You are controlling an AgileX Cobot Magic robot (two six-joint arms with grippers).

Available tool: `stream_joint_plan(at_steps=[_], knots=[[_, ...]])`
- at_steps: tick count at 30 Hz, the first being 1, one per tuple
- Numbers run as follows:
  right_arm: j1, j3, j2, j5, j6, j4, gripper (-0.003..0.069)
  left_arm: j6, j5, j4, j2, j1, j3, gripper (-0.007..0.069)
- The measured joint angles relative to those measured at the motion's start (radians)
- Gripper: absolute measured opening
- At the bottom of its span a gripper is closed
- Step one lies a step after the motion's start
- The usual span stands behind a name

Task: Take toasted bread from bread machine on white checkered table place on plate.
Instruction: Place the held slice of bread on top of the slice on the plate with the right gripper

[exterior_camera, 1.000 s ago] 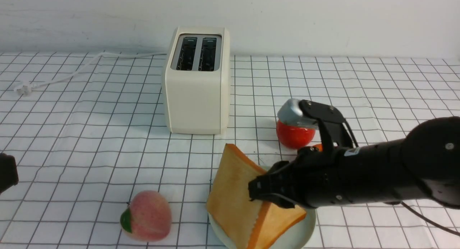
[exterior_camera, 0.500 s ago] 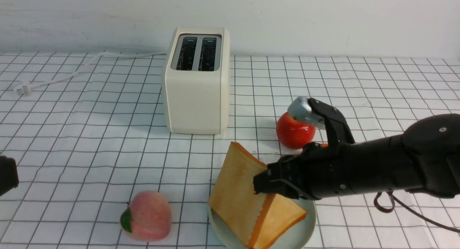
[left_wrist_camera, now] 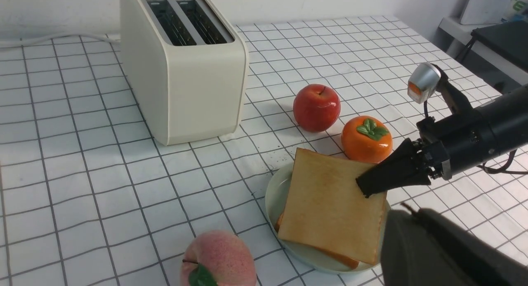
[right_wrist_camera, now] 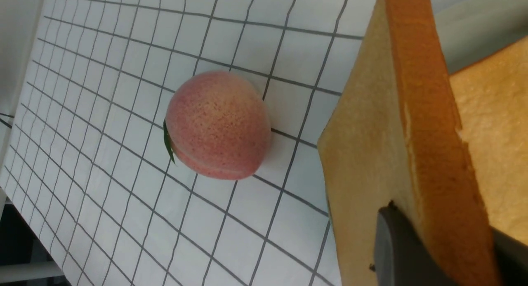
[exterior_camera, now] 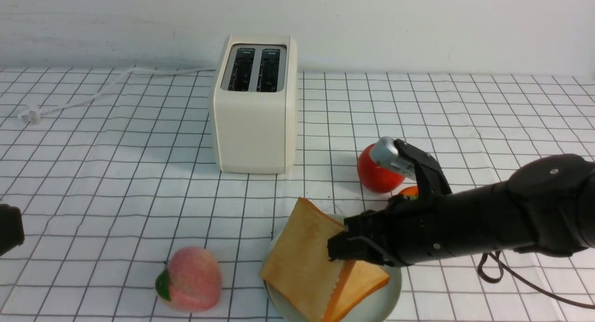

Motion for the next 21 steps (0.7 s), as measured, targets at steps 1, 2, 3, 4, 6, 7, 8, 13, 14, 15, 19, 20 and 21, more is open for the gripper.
stream_joint_plan(at_steps=[1, 2, 3, 4, 6, 7, 8, 13, 14, 15, 19, 20, 21], knots=[[0.0, 0.0, 0.0, 0.0, 0.0, 0.0, 0.0117, 0.0, 0.0, 0.0, 0.0, 0.0, 0.0, -0.0013], [0.0, 0.0, 0.001, 0.0, 0.0, -0.001, 0.0126, 0.0, 0.0, 0.0, 0.0, 0.0, 0.0, -0.0013], [0.0, 0.0, 0.001, 0.0, 0.0, -0.003, 0.0138, 0.0, 0.0, 0.0, 0.0, 0.0, 0.0, -0.0013], [0.0, 0.0, 0.001, 0.0, 0.0, -0.011, 0.0176, 0.0, 0.001, 0.0, 0.0, 0.0, 0.0, -0.0013], [0.0, 0.0, 0.001, 0.0, 0.0, -0.039, 0.0246, 0.0, 0.001, 0.0, 0.0, 0.0, 0.0, -0.0013], [-0.004, 0.0, 0.001, 0.002, 0.0, -0.06, 0.0291, 0.0, 0.001, 0.0, 0.0, 0.0, 0.0, -0.0013], [-0.008, 0.0, 0.0, 0.006, 0.0, -0.074, 0.0328, 0.0, 0.001, 0.0, 0.0, 0.0, 0.0, -0.0013], [-0.092, -0.001, -0.054, 0.074, 0.111, -0.237, 0.0484, 0.0, 0.002, 0.0, 0.0, 0.0, 0.0, -0.0013], [-0.115, -0.003, -0.073, 0.097, 0.147, -0.284, 0.049, 0.0, 0.002, 0.0, 0.0, 0.0, 0.0, -0.0013], [-0.12, -0.003, -0.073, 0.103, 0.155, -0.294, 0.049, 0.0, 0.002, 0.0, 0.0, 0.0, 0.0, -0.0013], [-0.19, -0.046, -0.191, 0.275, 0.333, -0.532, 0.0431, 0.0, -0.001, 0.0, 0.0, 0.0, 0.0, -0.0013], [-0.195, -0.058, -0.22, 0.323, 0.37, -0.595, 0.0399, 0.0, -0.001, 0.001, 0.0, 0.0, 0.0, -0.0013], [-0.198, -0.077, -0.266, 0.379, 0.433, -0.669, 0.0354, 0.0, -0.001, 0.007, 0.0, 0.0, 0.0, -0.0013]])
